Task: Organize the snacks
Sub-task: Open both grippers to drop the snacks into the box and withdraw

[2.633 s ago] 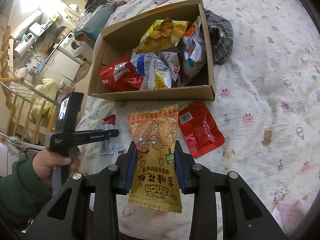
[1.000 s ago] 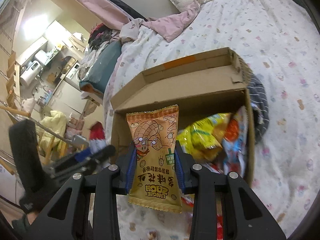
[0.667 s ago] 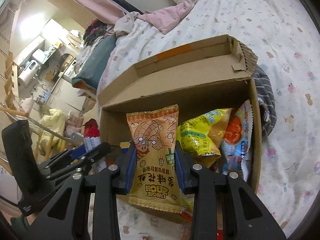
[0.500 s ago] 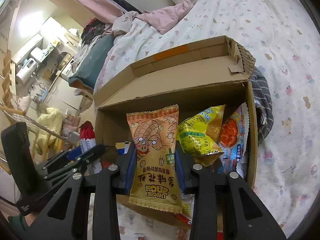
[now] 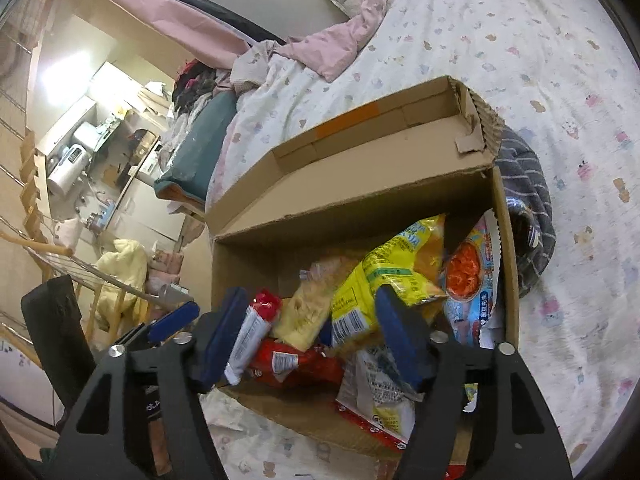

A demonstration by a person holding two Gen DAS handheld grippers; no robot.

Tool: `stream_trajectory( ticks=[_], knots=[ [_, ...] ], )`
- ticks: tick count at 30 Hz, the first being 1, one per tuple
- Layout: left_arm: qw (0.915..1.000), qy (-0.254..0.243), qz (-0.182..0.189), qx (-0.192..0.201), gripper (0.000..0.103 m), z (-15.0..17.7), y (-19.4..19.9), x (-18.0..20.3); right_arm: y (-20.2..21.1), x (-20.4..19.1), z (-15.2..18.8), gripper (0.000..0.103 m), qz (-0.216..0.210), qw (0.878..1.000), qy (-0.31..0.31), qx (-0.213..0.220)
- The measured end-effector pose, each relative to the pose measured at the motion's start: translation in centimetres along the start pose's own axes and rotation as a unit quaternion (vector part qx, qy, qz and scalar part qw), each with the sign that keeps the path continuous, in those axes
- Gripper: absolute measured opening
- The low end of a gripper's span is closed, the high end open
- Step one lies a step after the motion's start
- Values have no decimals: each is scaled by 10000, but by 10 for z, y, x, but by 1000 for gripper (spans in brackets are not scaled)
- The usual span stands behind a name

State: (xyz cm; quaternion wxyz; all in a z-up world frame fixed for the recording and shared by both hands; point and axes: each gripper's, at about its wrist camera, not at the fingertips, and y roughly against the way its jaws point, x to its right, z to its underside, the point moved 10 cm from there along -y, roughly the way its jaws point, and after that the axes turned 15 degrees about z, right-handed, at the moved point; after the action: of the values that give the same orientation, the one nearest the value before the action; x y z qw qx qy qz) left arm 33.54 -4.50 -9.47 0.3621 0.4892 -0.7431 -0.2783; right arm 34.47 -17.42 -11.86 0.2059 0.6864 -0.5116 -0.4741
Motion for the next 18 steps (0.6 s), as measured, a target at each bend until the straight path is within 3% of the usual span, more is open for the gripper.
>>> stream_trajectory(
  ticks=[18],
  knots=[
    [9997,159,-150,102,71,11,14,-8,18,14,4,71,240,9996,-67,139]
  ],
)
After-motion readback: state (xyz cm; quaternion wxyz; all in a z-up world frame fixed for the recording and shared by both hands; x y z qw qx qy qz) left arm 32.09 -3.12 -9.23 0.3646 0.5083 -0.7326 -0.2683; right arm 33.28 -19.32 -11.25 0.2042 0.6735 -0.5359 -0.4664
